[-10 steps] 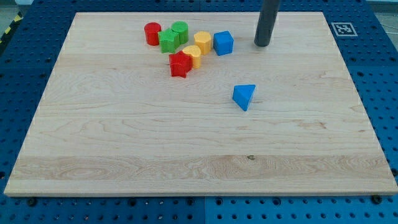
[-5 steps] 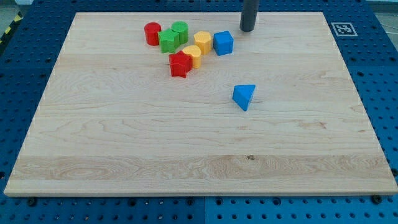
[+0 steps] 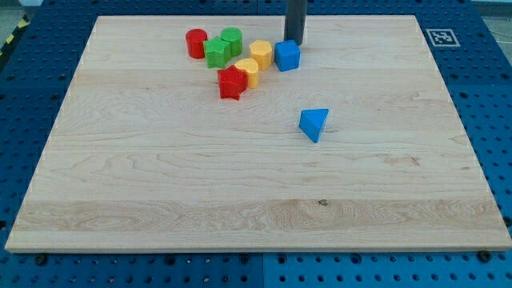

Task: Slide the blue cube to the top left of the blue triangle

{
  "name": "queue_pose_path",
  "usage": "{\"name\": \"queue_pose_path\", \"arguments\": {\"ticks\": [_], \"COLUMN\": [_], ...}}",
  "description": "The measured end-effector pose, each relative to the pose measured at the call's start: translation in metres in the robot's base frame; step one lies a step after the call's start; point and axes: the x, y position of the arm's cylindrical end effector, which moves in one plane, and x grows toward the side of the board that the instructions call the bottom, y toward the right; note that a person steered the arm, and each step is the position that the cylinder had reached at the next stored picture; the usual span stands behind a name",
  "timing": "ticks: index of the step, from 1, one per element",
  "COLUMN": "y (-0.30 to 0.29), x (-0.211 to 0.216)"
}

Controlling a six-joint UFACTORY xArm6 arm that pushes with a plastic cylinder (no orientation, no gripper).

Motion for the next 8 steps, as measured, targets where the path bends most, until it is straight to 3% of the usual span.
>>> {"name": "queue_pose_path", "arguments": {"ticks": [5, 8], "y": [-0.008, 0.024], "x": [0.088, 0.088]}}
